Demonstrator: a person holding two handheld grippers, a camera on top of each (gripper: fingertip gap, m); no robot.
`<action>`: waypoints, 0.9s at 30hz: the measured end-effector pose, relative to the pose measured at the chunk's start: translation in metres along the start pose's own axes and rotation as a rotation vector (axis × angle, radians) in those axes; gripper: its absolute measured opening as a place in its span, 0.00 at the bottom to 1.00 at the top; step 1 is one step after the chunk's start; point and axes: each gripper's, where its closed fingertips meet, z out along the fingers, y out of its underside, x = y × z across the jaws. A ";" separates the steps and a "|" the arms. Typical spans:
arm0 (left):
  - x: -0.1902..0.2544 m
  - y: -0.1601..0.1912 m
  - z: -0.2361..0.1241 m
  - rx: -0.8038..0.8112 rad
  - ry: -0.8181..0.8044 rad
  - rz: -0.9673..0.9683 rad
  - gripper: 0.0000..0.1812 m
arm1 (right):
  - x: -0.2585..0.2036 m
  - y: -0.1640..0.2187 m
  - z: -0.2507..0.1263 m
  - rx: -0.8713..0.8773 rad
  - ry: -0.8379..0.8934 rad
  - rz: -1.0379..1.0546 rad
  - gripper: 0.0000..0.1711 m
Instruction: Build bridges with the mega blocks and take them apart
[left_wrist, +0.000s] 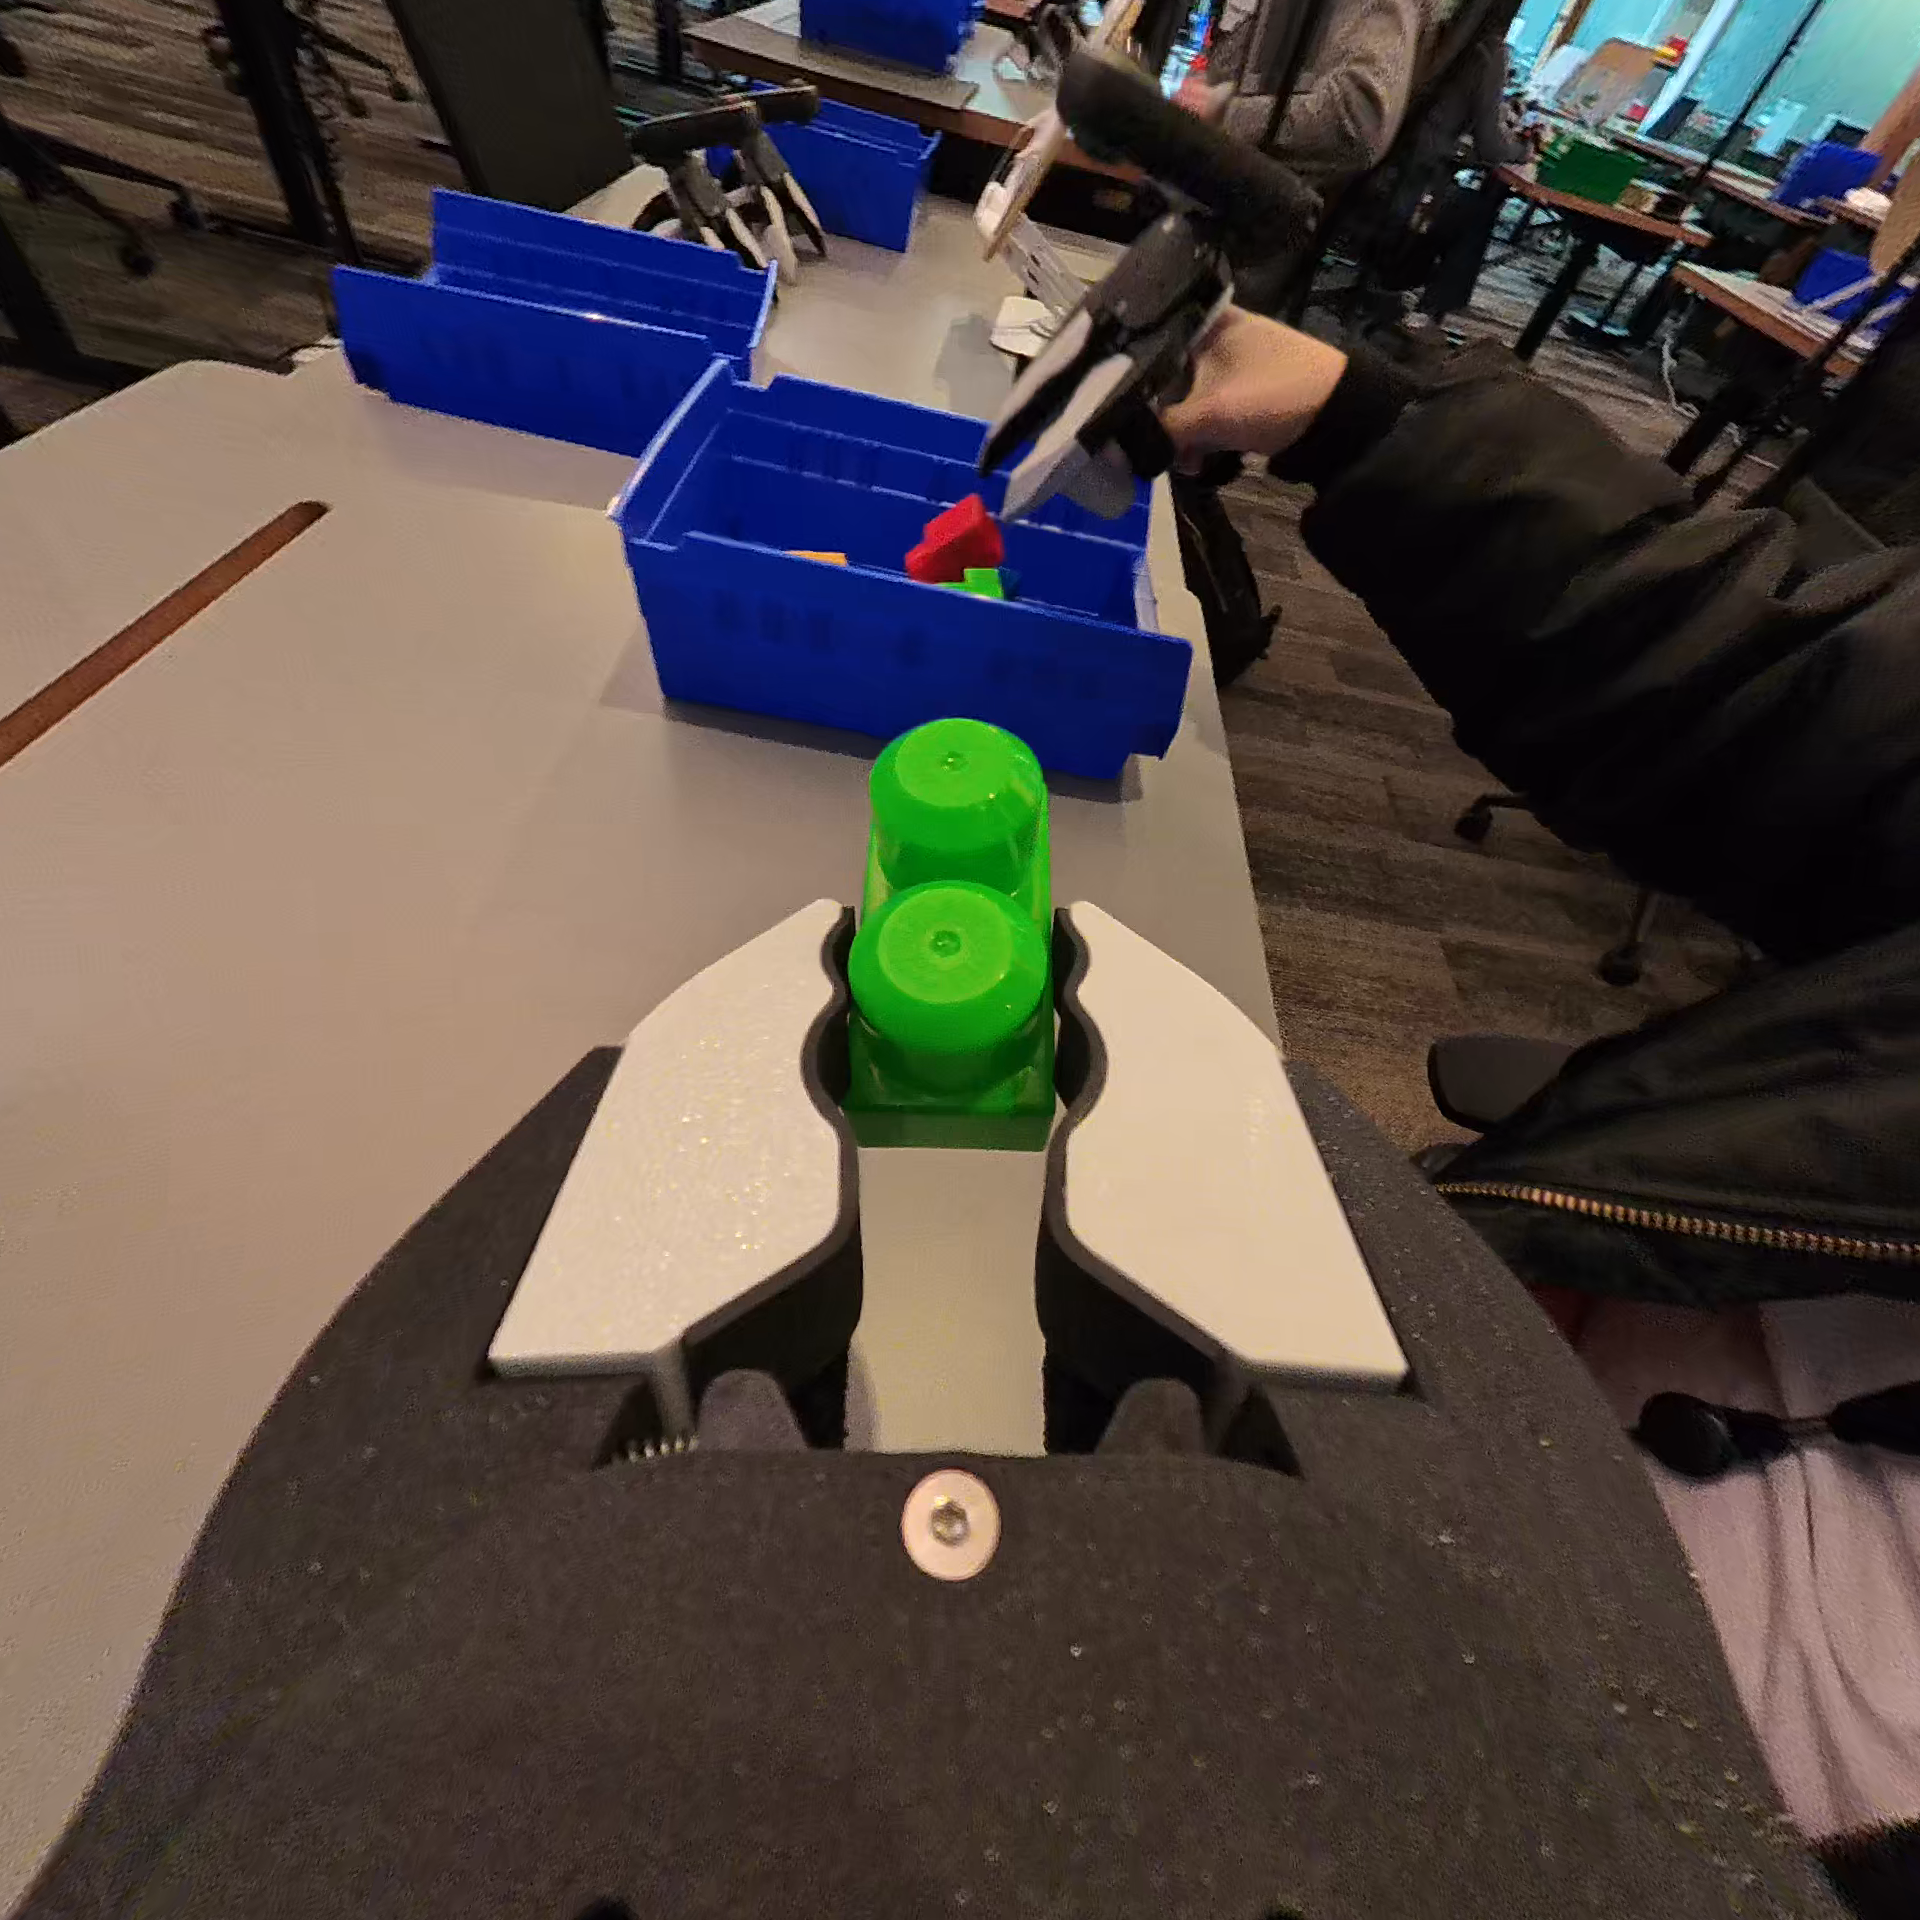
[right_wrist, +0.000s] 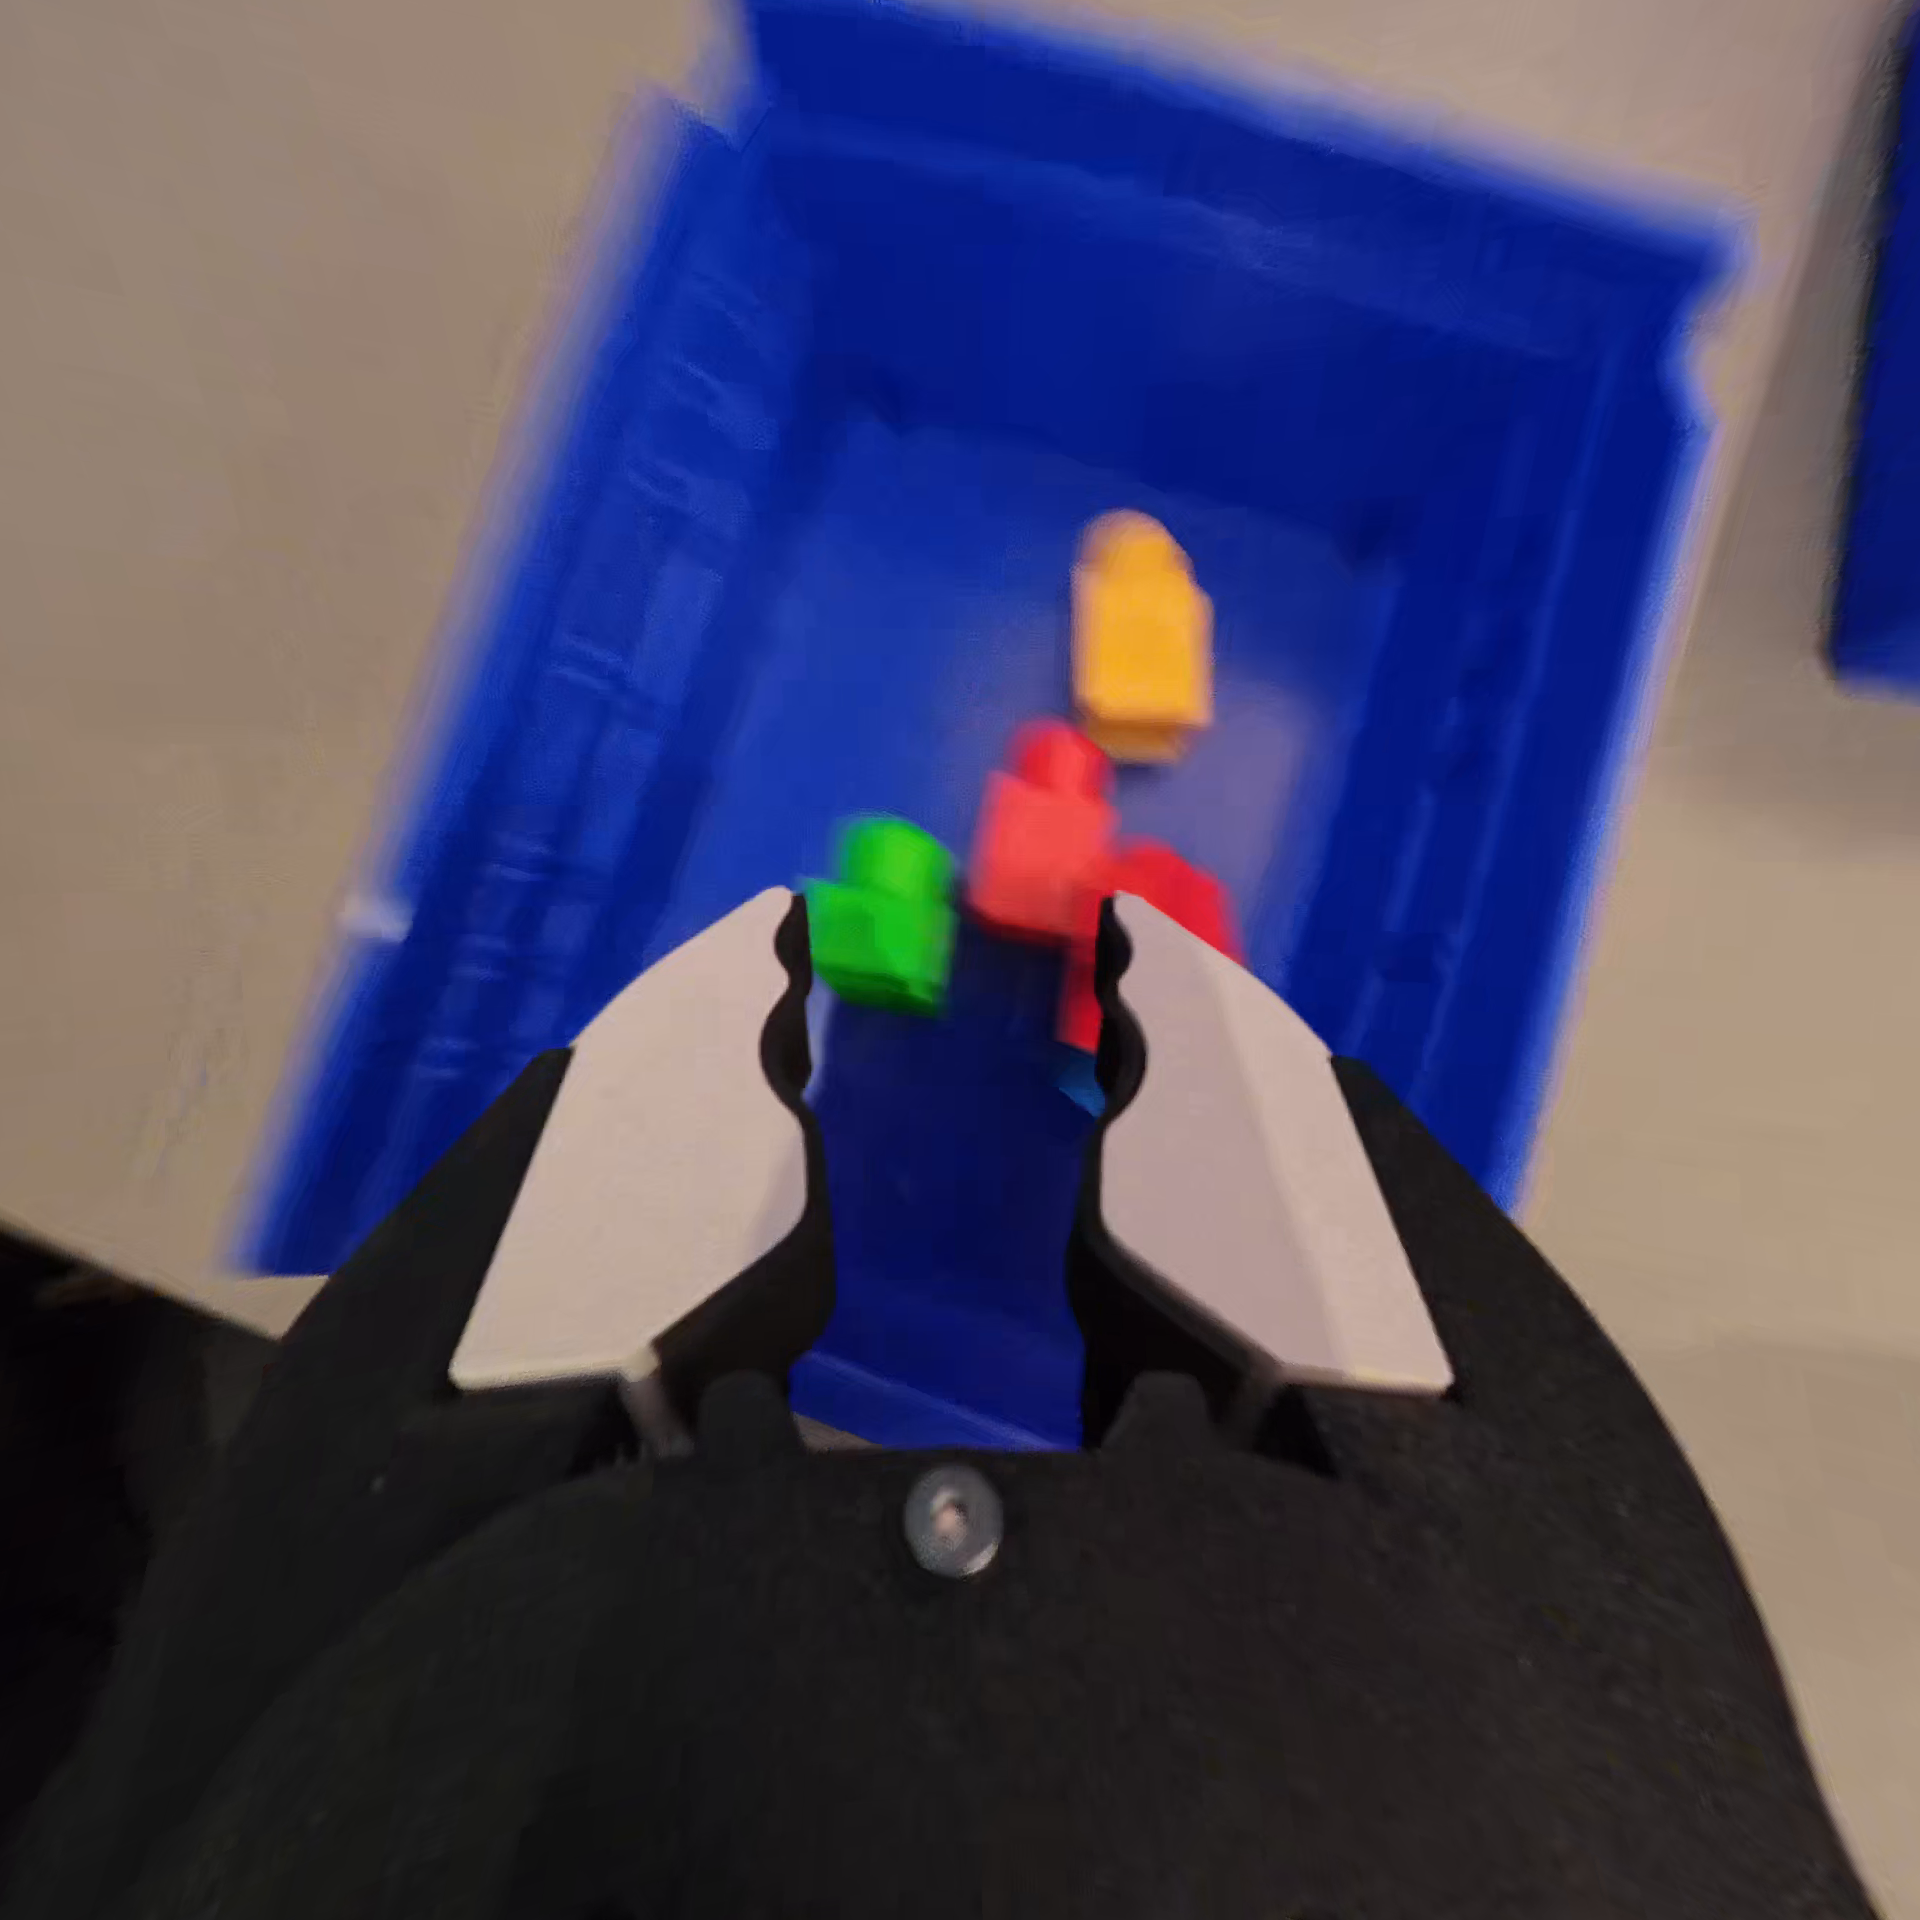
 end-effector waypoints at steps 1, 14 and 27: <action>0.005 -0.002 0.002 -0.001 0.026 0.012 0.20 | -0.029 -0.021 -0.009 0.090 -0.092 -0.052 0.31; 0.060 -0.013 0.040 -0.041 0.143 0.130 0.20 | -0.318 -0.124 -0.065 0.591 -0.793 -0.497 0.32; 0.063 -0.013 0.041 -0.040 0.139 0.132 0.21 | -0.337 -0.104 -0.043 0.449 -0.802 -0.627 0.20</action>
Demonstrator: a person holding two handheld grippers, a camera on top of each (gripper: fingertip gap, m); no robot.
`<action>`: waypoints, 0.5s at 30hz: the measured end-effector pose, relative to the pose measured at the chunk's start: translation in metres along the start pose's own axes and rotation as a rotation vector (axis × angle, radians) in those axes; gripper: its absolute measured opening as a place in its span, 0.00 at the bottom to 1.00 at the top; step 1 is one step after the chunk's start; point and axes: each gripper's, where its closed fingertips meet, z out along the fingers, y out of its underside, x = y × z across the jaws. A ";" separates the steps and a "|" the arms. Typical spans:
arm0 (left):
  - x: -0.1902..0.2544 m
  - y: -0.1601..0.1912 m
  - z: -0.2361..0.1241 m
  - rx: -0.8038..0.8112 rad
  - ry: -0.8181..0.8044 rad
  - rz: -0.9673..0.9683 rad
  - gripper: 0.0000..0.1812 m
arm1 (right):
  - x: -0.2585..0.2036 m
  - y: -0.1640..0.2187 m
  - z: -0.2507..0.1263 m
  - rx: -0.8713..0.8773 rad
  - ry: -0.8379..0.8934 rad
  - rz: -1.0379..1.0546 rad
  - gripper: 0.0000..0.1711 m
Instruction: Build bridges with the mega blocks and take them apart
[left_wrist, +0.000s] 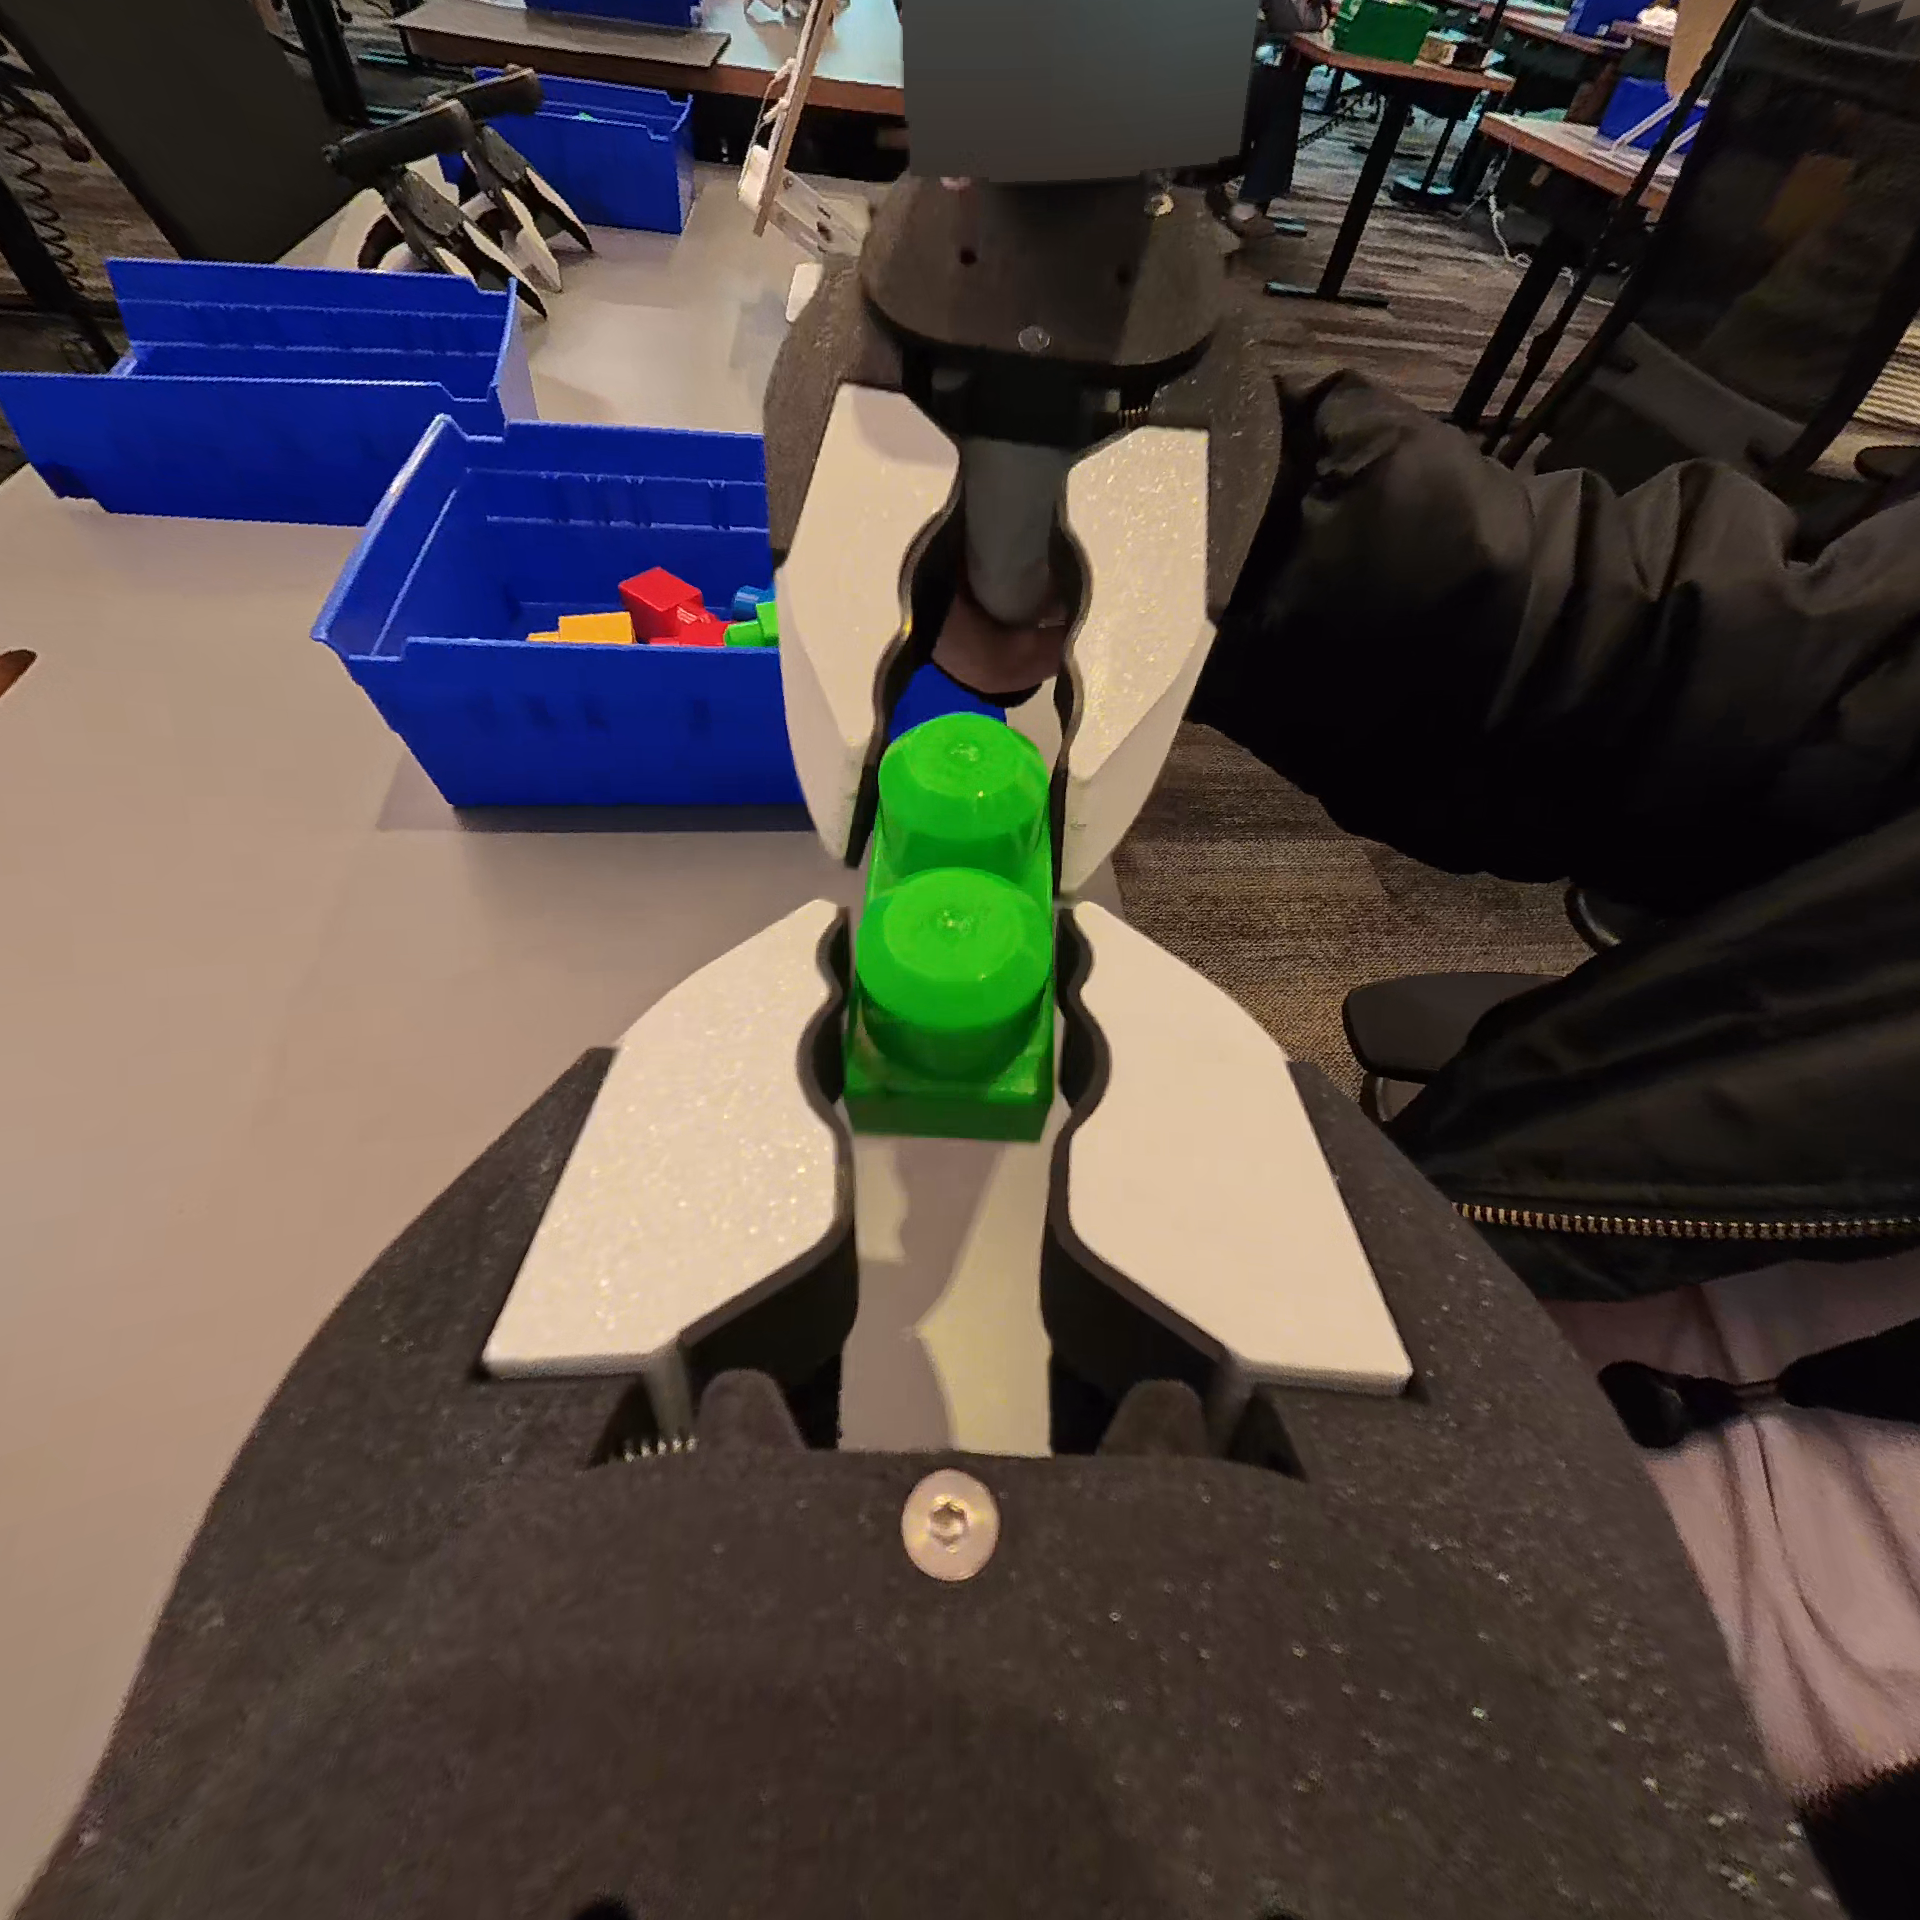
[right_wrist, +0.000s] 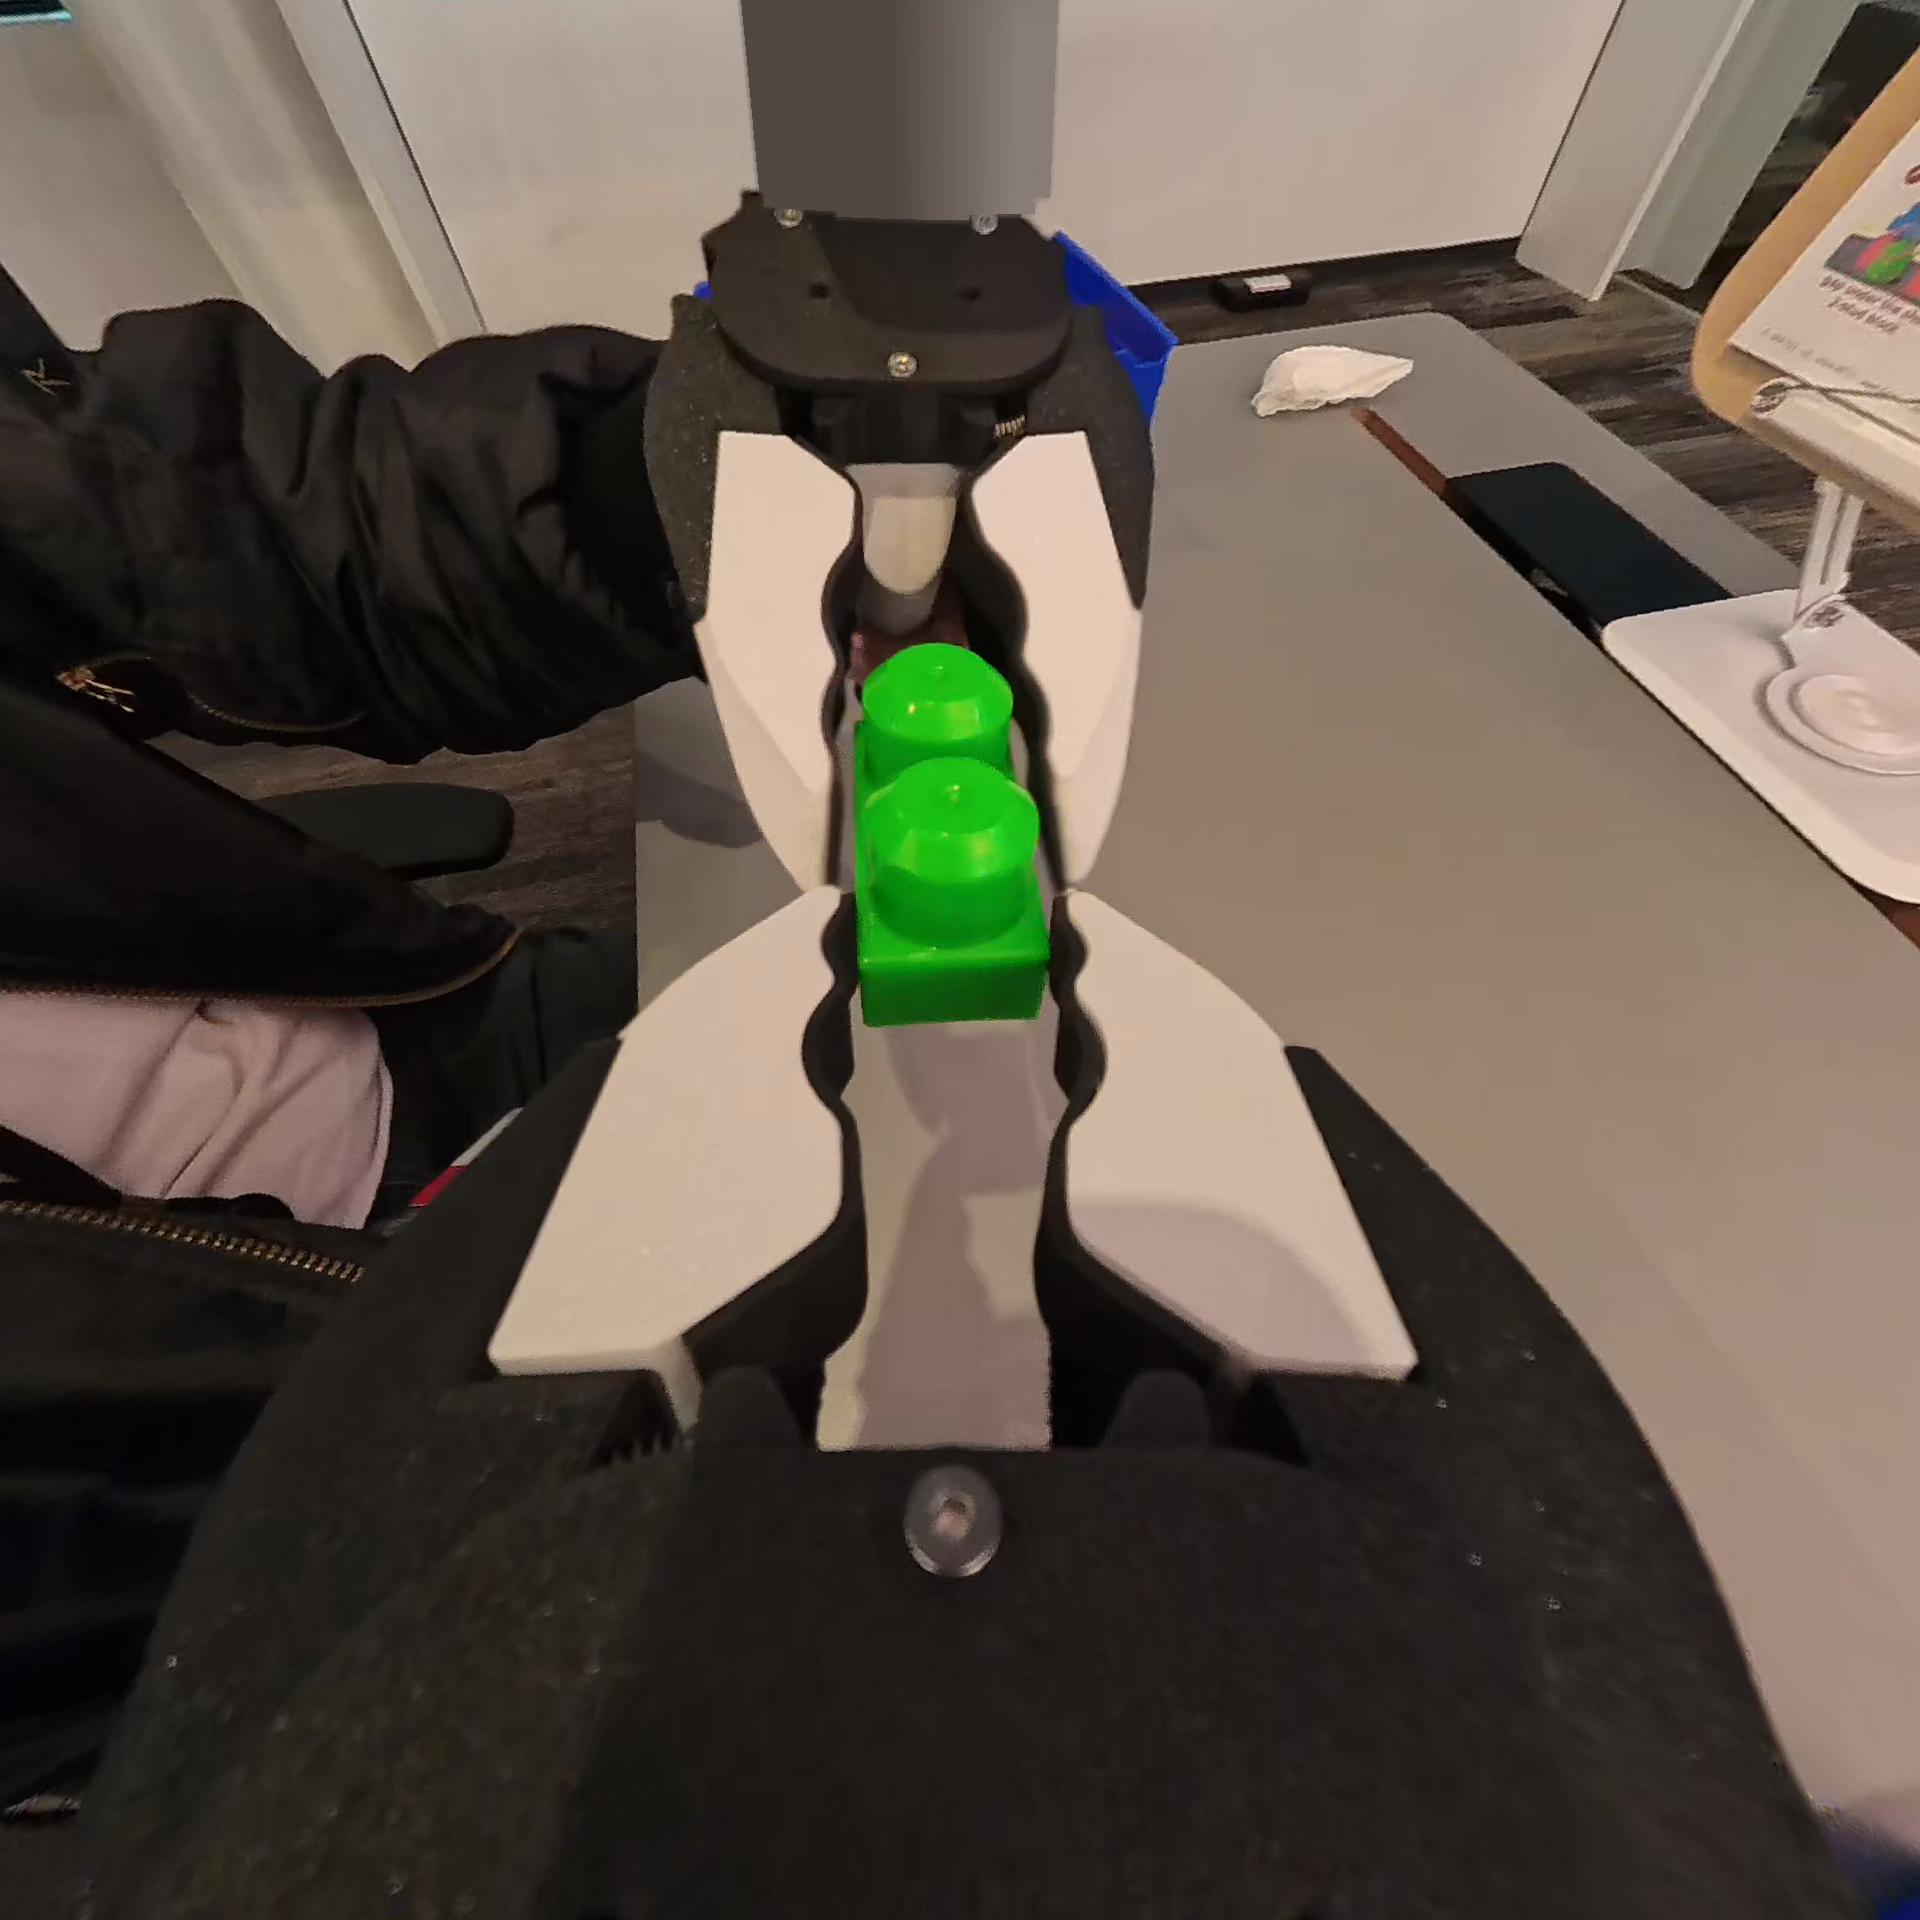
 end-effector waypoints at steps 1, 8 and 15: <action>-0.003 0.000 0.000 0.003 -0.018 -0.009 0.28 | 0.001 -0.001 -0.004 0.007 0.009 0.001 0.20; -0.025 0.022 -0.050 0.051 -0.146 -0.110 0.38 | 0.105 0.067 -0.159 -0.142 0.599 0.111 0.20; -0.022 0.036 -0.121 0.106 -0.287 -0.162 0.34 | 0.172 0.207 -0.256 -0.235 0.990 0.525 0.21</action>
